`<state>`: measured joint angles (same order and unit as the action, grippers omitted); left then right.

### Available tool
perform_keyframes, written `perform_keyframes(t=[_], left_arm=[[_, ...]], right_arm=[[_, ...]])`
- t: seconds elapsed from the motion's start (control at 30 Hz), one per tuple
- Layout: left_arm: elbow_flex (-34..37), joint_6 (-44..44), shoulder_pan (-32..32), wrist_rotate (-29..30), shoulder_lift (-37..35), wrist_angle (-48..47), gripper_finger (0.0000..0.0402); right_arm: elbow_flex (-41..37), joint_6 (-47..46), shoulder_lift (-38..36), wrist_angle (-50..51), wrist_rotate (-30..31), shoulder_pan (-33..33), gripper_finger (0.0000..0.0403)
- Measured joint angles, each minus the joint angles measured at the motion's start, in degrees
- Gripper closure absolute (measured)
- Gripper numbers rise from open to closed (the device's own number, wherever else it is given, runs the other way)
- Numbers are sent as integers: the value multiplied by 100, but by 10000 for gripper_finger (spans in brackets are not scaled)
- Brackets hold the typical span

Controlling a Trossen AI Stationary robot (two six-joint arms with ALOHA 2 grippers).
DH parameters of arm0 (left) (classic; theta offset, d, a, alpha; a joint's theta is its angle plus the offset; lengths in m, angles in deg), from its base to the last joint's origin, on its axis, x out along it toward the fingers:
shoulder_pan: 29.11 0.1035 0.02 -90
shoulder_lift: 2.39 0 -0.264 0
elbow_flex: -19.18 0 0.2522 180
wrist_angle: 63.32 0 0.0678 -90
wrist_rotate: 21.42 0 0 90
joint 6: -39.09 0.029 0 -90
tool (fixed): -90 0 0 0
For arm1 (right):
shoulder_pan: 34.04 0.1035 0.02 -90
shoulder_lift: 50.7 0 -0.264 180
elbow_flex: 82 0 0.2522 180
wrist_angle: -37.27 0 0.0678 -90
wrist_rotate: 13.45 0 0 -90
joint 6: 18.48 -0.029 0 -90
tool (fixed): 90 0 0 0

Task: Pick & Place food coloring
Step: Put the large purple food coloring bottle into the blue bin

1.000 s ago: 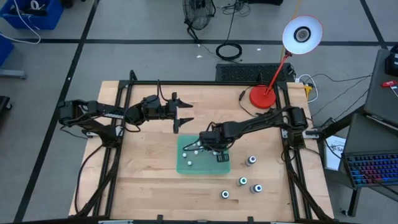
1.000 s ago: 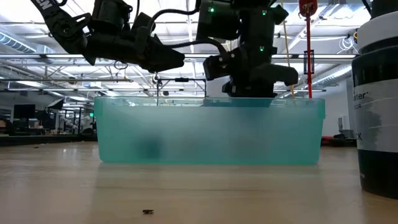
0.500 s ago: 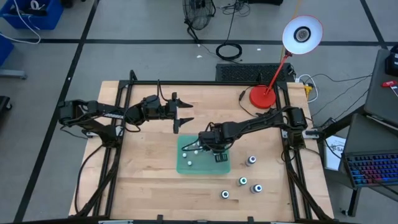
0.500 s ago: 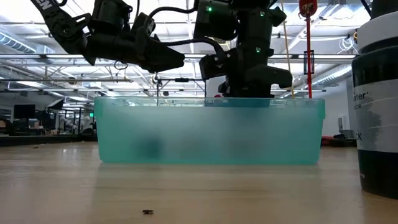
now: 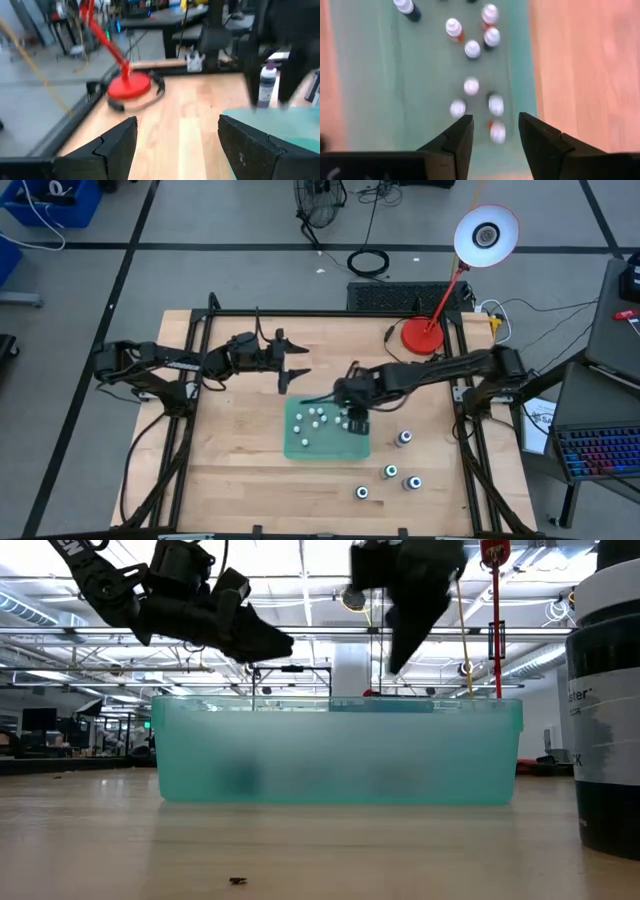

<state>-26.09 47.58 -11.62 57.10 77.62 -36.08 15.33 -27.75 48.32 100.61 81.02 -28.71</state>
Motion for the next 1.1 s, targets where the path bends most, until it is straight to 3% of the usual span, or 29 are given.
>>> perform_keyframes(t=[0.2, 0.33, 0.7, 0.83, 0.97, 1.1], left_arm=[[-4, -212, 334, 17, -755, -1325, 128], [-4, -155, 370, 16, -1698, -2313, 128], [-1, -410, 316, 94, -4481, -5283, 128], [386, -459, 256, 148, -5104, -5362, 128], [1182, -670, 254, 146, -5636, -4658, 128], [1961, -984, 256, 146, -6024, -3892, 128]], right_arm=[[-127, -2063, -1000, 1300, -3, 311, 258], [-708, -3246, -1573, 1414, -9, 624, 253], [-2189, -4249, -2423, 1115, -14, 985, 252], [-2345, -4267, -2507, 1102, -124, 985, 250], [-2361, -4221, -2511, 1097, -358, 985, 250], [-2361, -4349, -2516, 1091, -1002, 976, 250]])
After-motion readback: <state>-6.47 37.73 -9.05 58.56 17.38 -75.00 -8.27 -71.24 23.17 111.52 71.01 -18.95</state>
